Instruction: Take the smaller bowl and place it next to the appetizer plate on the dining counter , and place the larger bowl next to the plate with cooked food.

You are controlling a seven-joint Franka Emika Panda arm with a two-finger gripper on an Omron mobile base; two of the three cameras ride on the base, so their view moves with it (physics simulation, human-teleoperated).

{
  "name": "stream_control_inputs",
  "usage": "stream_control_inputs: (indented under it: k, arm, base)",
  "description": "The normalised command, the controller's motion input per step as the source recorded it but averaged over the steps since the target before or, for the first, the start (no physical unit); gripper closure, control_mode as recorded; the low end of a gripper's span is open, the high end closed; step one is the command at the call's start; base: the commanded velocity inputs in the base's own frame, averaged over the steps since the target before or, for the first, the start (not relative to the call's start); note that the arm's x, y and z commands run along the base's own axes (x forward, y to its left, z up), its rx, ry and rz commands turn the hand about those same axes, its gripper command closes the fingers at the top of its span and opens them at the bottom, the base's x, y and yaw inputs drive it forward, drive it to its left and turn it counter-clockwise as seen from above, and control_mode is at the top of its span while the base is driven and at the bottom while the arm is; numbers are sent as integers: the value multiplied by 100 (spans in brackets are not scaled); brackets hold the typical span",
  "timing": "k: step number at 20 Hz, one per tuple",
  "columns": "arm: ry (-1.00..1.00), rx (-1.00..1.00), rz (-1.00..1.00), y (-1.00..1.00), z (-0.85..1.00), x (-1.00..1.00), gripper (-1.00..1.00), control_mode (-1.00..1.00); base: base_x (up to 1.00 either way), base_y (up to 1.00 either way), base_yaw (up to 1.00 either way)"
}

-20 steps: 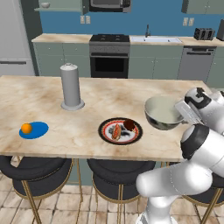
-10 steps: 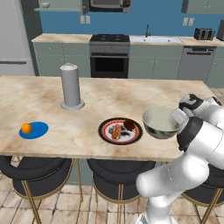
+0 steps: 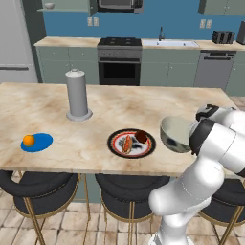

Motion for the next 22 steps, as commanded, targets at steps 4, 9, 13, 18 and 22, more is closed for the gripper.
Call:
stream_control_inputs:
  k: [4, 9, 13, 18, 22]
  arm:
    - [0, 0, 0, 12, -22, 0, 100, -100]
    - [-1, 0, 0, 12, -1, -1, 100, -100]
    - [0, 0, 0, 21, 0, -4, 100, -100]
    - [0, 0, -1, 34, 0, -6, 100, -100]
    - [0, 0, -1, 26, -5, 0, 100, -100]
  base:
    - [0, 0, 0]
    - [0, 0, 0]
    - [0, 0, 0]
    - [0, 0, 0]
    - [0, 0, 0]
